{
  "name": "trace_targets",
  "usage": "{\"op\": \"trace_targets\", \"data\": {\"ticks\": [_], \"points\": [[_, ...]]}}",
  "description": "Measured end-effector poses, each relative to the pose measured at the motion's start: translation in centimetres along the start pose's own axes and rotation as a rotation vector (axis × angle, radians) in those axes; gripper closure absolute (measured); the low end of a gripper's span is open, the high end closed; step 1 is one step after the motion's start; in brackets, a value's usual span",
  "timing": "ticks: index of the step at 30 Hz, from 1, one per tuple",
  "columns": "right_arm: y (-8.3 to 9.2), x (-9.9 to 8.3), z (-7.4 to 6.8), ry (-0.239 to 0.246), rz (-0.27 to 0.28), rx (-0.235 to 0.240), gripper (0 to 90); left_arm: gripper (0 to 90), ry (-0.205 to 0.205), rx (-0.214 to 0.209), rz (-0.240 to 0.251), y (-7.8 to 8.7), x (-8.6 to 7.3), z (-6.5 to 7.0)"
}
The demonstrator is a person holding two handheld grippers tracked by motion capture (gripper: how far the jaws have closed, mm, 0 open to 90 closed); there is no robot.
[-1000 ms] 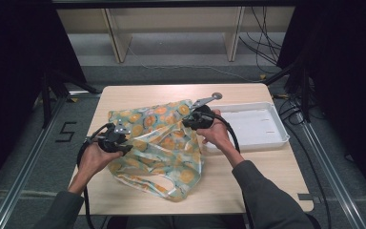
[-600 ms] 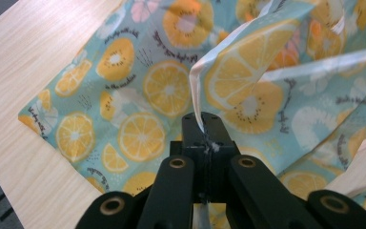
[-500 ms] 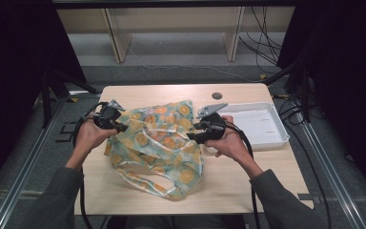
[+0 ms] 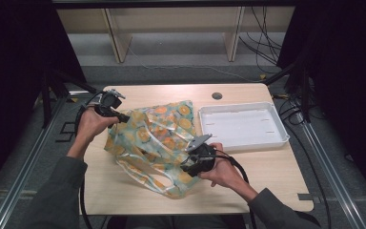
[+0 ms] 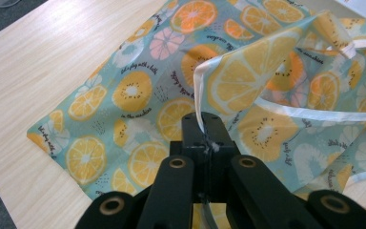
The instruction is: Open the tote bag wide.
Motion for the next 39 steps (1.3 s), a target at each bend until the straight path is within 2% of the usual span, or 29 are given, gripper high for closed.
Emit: {"op": "trace_targets", "data": {"ticks": [1,2,3,4,5,6,7,8,9,10,12,13,15,17,19,20,21,23,25,27,29,30,31,32,34,35,36,38,39], "points": [[-0.6,-0.1,-0.1,0.027,0.001,-0.026,41.2,89.4,0.0,-0.004,-0.002,-0.1,-0.1,-0.1],[-0.8,-0.2,-0.3,0.014,-0.045,-0.031,45.2,89.4,-0.005,-0.001,-0.005,-0.1,-0.3,-0.1],[-1.3,-0.3,-0.1,0.08,-0.041,-0.07,53.2,89.4,0.001,-0.004,-0.017,-0.1,-0.5,-0.1],[-1.9,-0.5,-0.1,0.079,-0.032,-0.105,60.1,89.4,-0.006,-0.002,-0.013,-0.2,-0.6,-0.3],[-2.1,-0.6,0.1,0.101,-0.054,-0.118,72.5,89.3,0.0,-0.003,-0.006,-0.3,-0.8,-0.3],[-2.3,-0.5,0.6,0.14,-0.038,-0.122,81.9,89.3,0.002,-0.004,-0.007,-0.5,-1.1,-0.3],[-2.4,-0.3,1.0,0.147,-0.023,-0.119,87.8,89.2,-0.003,-0.01,-0.035,-0.5,-1.3,-0.5],[-2.2,-0.1,1.4,0.134,-0.009,-0.114,90.0,88.7,0.013,-0.001,-0.012,-0.9,-1.7,-0.5],[-1.7,0.4,2.0,0.135,-0.005,-0.11,90.0,87.5,0.002,0.005,-0.03,-1.0,-1.9,-0.6],[-1.1,0.8,2.4,0.081,-0.004,-0.091,90.0,85.7,0.0,0.005,-0.025,-1.3,-2.2,-0.8],[-0.2,1.9,3.7,0.016,0.031,-0.078,90.0,76.4,0.013,0.01,-0.066,-1.7,-3.0,-0.9],[-0.1,2.4,4.5,0.01,0.086,-0.089,90.0,71.0,-0.002,0.03,-0.102,-2.0,-3.4,-0.8],[0.4,3.3,6.0,-0.035,0.12,-0.085,90.0,58.6,-0.002,0.084,-0.14,-2.2,-4.1,-0.1],[0.2,4.0,7.1,-0.071,0.152,-0.085,90.0,48.9,-0.013,0.1,-0.121,-1.8,-4.5,0.9],[0.1,4.3,7.8,-0.089,0.15,-0.086,90.0,40.5,-0.019,0.114,-0.064,-0.9,-4.6,2.4],[-0.1,4.4,8.1,-0.1,0.146,-0.088,90.0,38.1,-0.069,0.136,-0.032,-0.3,-4.5,3.1],[-0.4,4.5,8.4,-0.1,0.155,-0.099,90.0,37.0,-0.061,0.124,-0.012,0.2,-4.6,4.3],[-0.7,4.6,8.8,-0.123,0.146,-0.09,90.0,36.9,-0.123,0.111,0.019,0.5,-4.7,6.4],[-0.7,4.8,9.2,-0.14,0.15,-0.072,90.0,36.7,-0.182,0.103,-0.003,-0.4,-4.7,8.1],[-0.6,5.0,9.4,-0.146,0.161,-0.077,90.0,36.5,-0.216,0.084,-0.029,-2.1,-4.8,9.1],[-0.4,5.2,9.2,-0.148,0.17,-0.076,90.0,36.3,-0.205,0.08,-0.026,-4.1,-4.9,9.5],[-0.1,5.3,9.2,-0.141,0.165,-0.061,90.0,35.6,-0.208,0.09,-0.041,-5.1,-4.9,9.5],[-0.1,5.4,9.3,-0.136,0.184,-0.068,90.0,34.5,-0.212,0.098,-0.059,-5.9,-4.9,9.3],[-0.1,5.5,9.2,-0.156,0.188,-0.066,90.0,33.7,-0.209,0.111,-0.067,-6.7,-4.9,9.2],[-0.1,5.5,9.2,-0.152,0.187,-0.065,90.0,32.7,-0.232,0.148,-0.115,-7.7,-4.9,8.7],[-0.1,5.4,9.3,-0.151,0.187,-0.07,90.0,33.1,-0.233,0.157,-0.118,-8.2,-4.9,8.5],[-0.2,5.4,9.3,-0.154,0.183,-0.067,90.0,38.7,-0.245,0.152,-0.125,-8.5,-4.9,8.4],[-0.4,5.4,9.5,-0.145,0.184,-0.066,90.0,58.8,-0.276,0.128,-0.139,-8.8,-4.9,8.3],[-0.5,5.4,9.4,-0.157,0.18,-0.061,90.0,70.7,-0.294,0.127,-0.129,-8.7,-4.9,8.3]]}}
Point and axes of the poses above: each handheld gripper's, and its own axes: y roughly backward along the jaws, x roughly out of its top, z roughly to its right, the point moved 2 cm from there along -y, roughly forward along the jaws, and after that the axes turned 14 degrees about -x, right-handed, at the moved point
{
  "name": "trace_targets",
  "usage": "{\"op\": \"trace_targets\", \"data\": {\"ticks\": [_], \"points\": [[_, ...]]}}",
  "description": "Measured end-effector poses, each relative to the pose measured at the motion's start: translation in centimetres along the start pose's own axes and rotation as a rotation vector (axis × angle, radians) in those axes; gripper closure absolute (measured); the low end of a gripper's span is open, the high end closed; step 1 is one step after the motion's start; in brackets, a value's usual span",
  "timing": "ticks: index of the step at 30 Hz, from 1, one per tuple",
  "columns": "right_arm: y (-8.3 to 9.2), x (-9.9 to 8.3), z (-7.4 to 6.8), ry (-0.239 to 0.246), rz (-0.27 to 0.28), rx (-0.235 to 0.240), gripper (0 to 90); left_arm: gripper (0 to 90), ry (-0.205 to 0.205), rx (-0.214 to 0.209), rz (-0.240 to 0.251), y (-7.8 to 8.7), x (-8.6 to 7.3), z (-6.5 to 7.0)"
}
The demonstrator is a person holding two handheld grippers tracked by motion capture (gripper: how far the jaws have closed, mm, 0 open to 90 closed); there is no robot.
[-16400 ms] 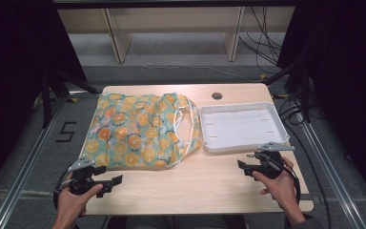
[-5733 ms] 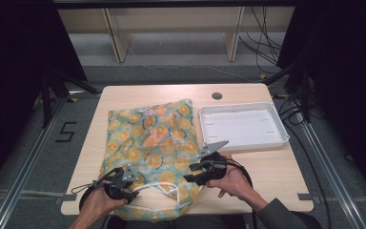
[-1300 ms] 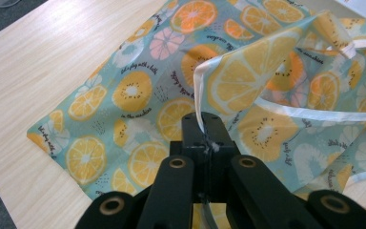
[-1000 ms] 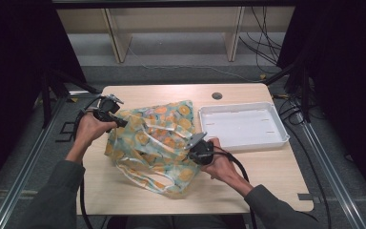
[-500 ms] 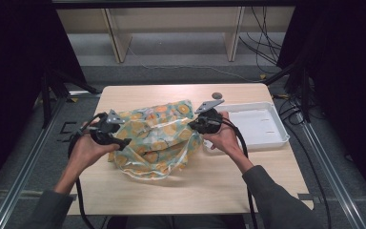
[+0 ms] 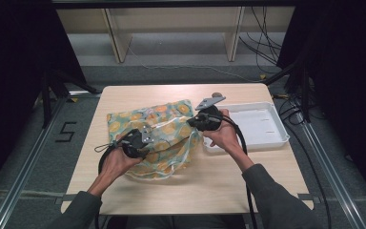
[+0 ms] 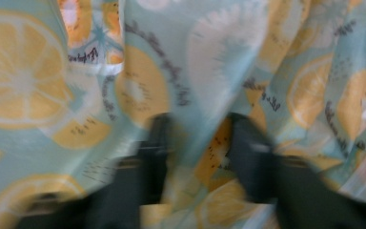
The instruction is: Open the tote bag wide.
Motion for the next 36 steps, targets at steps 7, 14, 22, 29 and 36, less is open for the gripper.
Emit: {"op": "trace_targets", "data": {"ticks": [7,14,22,29,36], "points": [[0.0,-0.2,0.3,0.001,-0.029,-0.011,90.0,90.0,-0.06,-0.054,0.063,3.5,0.4,0.7],[0.4,-0.2,0.8,0.02,-0.015,-0.027,87.9,90.0,-0.073,-0.098,0.213,9.7,1.7,0.6],[-1.2,0.2,0.9,0.052,-0.033,-0.133,74.6,90.0,0.107,-0.064,0.223,8.4,5.0,-5.9],[0.5,0.0,0.3,0.077,-0.017,-0.135,59.8,90.0,0.197,-0.086,0.168,4.0,5.4,-8.7],[0.5,-1.1,-2.9,0.214,-0.04,-0.099,47.1,90.0,0.23,-0.093,0.187,3.7,5.3,-9.3]]}}
Point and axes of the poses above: each handheld gripper's, and its own axes: y roughly backward along the jaws, x roughly out of its top, z roughly to its right, the point moved 2 cm from there along -y, roughly forward along the jaws, and after that the axes turned 14 degrees about -x, right-handed, at the moved point
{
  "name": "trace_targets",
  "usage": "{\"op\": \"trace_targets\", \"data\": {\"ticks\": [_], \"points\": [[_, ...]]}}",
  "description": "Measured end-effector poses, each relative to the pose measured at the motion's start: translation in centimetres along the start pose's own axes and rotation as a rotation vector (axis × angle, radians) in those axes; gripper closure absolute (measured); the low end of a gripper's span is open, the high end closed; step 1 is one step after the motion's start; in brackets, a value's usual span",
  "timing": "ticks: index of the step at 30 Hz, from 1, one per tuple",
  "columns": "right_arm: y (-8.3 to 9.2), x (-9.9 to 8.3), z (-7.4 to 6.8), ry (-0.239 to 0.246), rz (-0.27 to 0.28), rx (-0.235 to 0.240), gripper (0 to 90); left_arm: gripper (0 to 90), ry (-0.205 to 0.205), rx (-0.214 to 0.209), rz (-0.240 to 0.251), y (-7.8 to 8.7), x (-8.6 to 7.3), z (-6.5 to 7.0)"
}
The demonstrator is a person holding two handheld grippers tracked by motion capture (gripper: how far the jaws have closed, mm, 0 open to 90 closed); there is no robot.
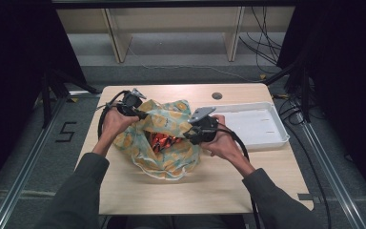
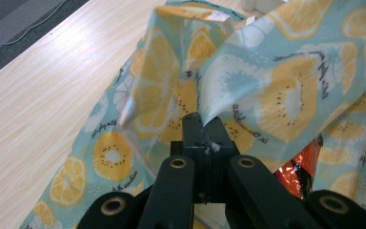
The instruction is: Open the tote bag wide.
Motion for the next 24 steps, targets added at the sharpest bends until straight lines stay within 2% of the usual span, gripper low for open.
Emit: {"op": "trace_targets", "data": {"ticks": [1,3,4,5,6,8,9,10,11,12,13,14,15,16,17,18,19,21,24], "points": [[-0.9,-0.4,-0.4,0.041,-0.026,-0.022,45.8,90.0,0.012,-0.009,-0.004,0.0,-0.1,0.1],[-2.2,-1.0,-0.6,0.048,-0.063,-0.044,43.0,89.9,0.011,-0.007,-0.001,0.2,-0.2,0.1],[-2.9,-1.3,-0.3,0.106,-0.081,-0.046,43.7,89.9,0.007,-0.014,0.001,0.3,-0.2,0.1],[-3.2,-1.6,-0.9,0.066,-0.133,-0.061,44.4,89.9,0.01,-0.021,-0.002,0.4,-0.2,0.1],[-3.8,-1.7,-0.6,0.121,-0.128,-0.064,48.9,89.9,0.007,-0.014,0.006,0.4,-0.2,0.1],[-4.5,-1.7,-0.3,0.15,-0.119,-0.093,71.3,89.9,0.006,-0.009,0.005,0.3,-0.3,0.0],[-4.6,-1.7,-0.1,0.152,-0.116,-0.083,80.5,89.9,0.004,-0.011,0.003,0.4,-0.4,-0.1],[-4.6,-1.5,0.4,0.138,-0.091,-0.074,86.5,89.9,0.006,-0.013,0.005,0.4,-0.5,-0.2],[-4.5,-1.3,0.6,0.123,-0.084,-0.062,88.4,89.8,0.007,-0.008,0.012,0.4,-0.6,-0.3],[-4.4,-0.9,1.0,0.131,-0.06,-0.056,89.1,89.8,0.011,-0.011,0.015,0.4,-0.9,-0.4],[-4.1,-0.6,1.4,0.106,-0.055,-0.048,89.5,89.8,0.011,-0.008,0.01,0.4,-1.2,-0.6],[-3.8,-0.2,2.0,0.073,-0.024,-0.061,89.7,89.7,0.015,-0.005,0.01,0.3,-1.5,-0.8],[-3.7,0.1,2.5,0.012,-0.005,-0.071,89.8,89.3,0.018,-0.008,0.012,0.2,-1.8,-0.9],[-3.7,0.4,3.3,-0.007,0.012,-0.063,89.9,88.9,0.016,-0.014,0.009,0.1,-2.2,-1.0],[-3.9,0.7,3.9,-0.065,0.015,-0.068,89.9,88.7,0.021,-0.019,0.007,-0.2,-2.5,-1.0],[-4.1,0.8,4.3,-0.101,0.021,-0.058,89.9,88.4,0.022,-0.017,-0.002,-0.4,-2.8,-1.0],[-4.5,0.9,4.6,-0.115,0.014,-0.056,89.9,88.2,0.012,-0.018,-0.012,-0.8,-3.1,-1.0],[-5.6,0.9,4.7,-0.095,-0.017,-0.079,89.9,86.5,-0.007,-0.016,-0.044,-1.3,-3.8,-1.2],[-7.4,0.4,4.5,-0.101,-0.063,-0.082,89.9,81.9,0.026,-0.008,-0.051,-2.0,-4.9,-1.7]]}}
Point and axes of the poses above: each handheld gripper's, and its own axes: y roughly backward along the jaws, x roughly out of its top, z roughly to its right, the point moved 2 cm from there along -y, roughly forward along the jaws, and after that the axes turned 14 degrees about -x, right-handed, at the moved point
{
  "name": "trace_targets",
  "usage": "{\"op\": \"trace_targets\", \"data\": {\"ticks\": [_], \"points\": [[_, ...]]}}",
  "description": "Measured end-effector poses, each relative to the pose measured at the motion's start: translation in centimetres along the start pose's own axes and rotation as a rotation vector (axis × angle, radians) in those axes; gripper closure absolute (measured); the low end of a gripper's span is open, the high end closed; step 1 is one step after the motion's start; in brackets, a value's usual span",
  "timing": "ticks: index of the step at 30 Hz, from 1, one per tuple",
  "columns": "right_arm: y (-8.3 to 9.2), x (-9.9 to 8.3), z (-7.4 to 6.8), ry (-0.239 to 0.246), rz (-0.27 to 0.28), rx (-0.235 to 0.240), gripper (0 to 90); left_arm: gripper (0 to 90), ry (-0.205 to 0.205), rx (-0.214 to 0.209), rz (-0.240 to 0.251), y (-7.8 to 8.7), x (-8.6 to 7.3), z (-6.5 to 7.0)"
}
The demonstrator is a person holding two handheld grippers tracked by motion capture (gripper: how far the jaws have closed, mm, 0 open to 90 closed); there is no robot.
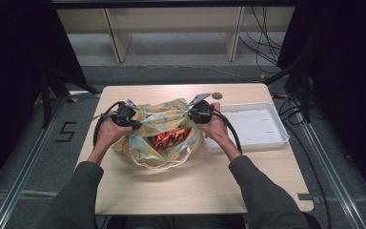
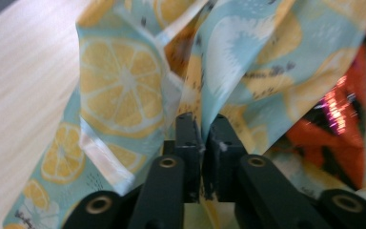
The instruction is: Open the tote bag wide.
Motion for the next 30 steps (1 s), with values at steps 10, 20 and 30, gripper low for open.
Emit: {"op": "trace_targets", "data": {"ticks": [10,20,30], "points": [[-1.9,-0.9,-0.4,0.029,-0.096,0.015,89.9,54.7,-0.014,0.052,0.128,3.1,-1.5,3.9],[-1.7,-0.9,-0.5,-0.018,-0.111,0.019,89.9,88.0,0.025,0.007,-0.055,1.6,-7.6,2.1],[-2.1,-1.1,-0.5,-0.029,-0.123,0.047,89.9,89.5,0.009,0.058,-0.008,4.1,-7.6,3.4]]}}
Point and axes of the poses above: each handheld gripper's, and its own axes: y roughly backward along the jaws, x roughly out of its top, z roughly to its right, the point moved 2 cm from there along -y, roughly forward along the jaws, and after that the axes turned 14 degrees about -x, right-handed, at the moved point
